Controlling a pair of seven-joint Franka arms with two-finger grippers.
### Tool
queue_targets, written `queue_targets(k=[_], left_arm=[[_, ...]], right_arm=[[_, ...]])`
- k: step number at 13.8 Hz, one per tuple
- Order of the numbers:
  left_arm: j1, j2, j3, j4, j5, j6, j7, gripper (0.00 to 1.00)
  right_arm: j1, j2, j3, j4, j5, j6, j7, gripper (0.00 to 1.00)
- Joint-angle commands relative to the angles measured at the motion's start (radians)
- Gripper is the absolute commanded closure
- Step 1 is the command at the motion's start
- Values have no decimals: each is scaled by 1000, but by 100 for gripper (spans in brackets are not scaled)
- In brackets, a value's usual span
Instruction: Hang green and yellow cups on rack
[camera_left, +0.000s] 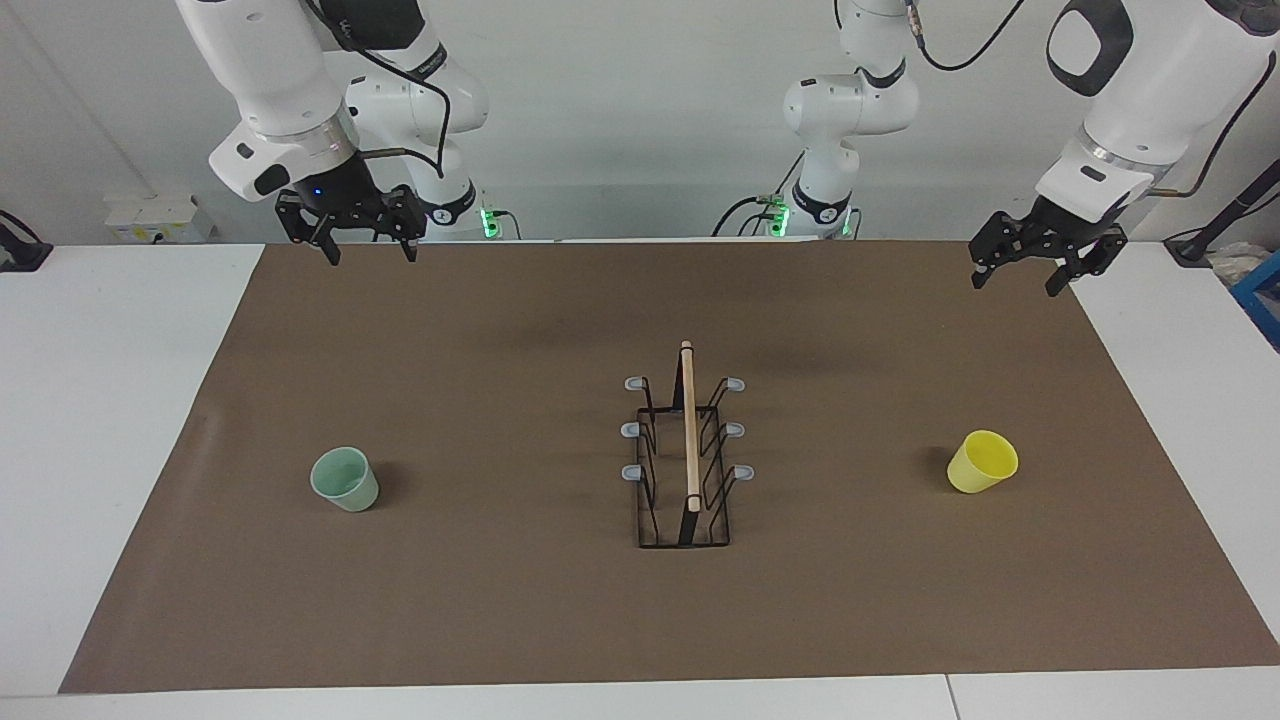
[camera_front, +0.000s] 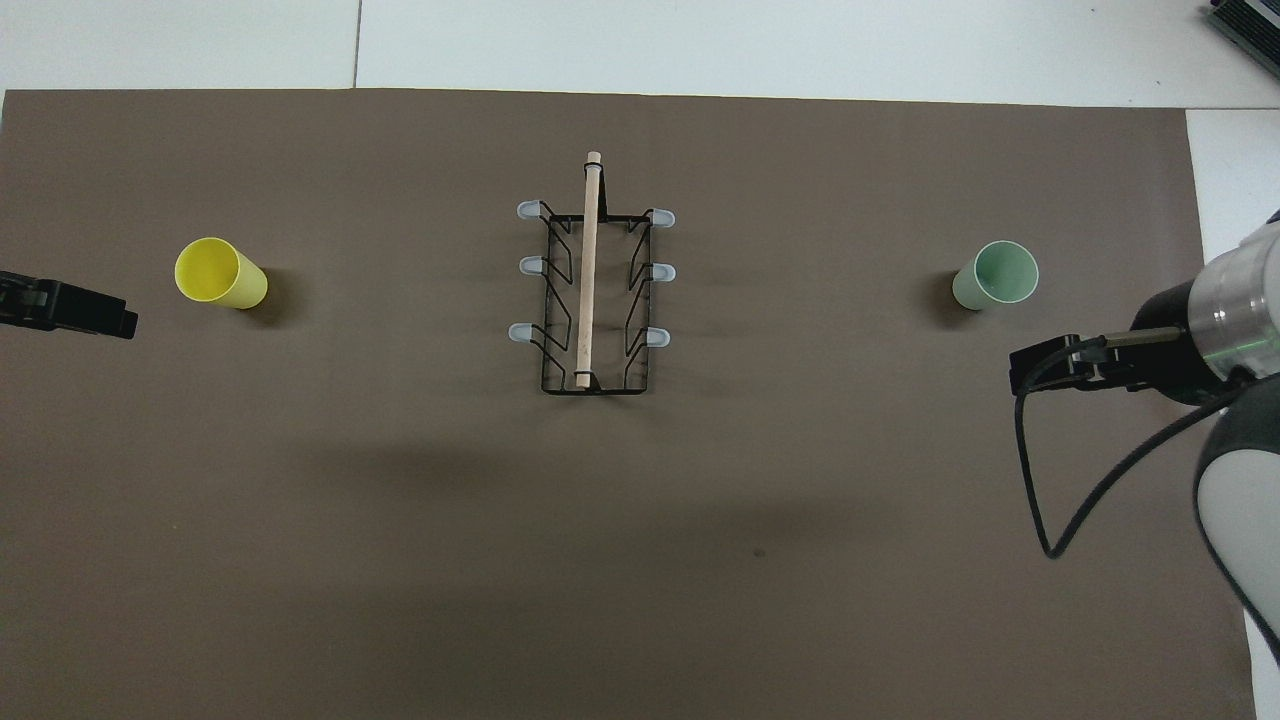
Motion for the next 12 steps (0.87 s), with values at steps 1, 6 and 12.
queue_targets(k=[1,6,12], left_arm=[[-6,4,4,13,11,-12,11,0],[-9,2,4,8,9,-16,-1,0],[2,1,6,7,6,-33,-39,0]], right_arm=[[18,-21,-3,-34,19,45,17,0],[20,-17,-3,-37,16,52,17,0],[14,-17,-3,-42,16,52,17,0]])
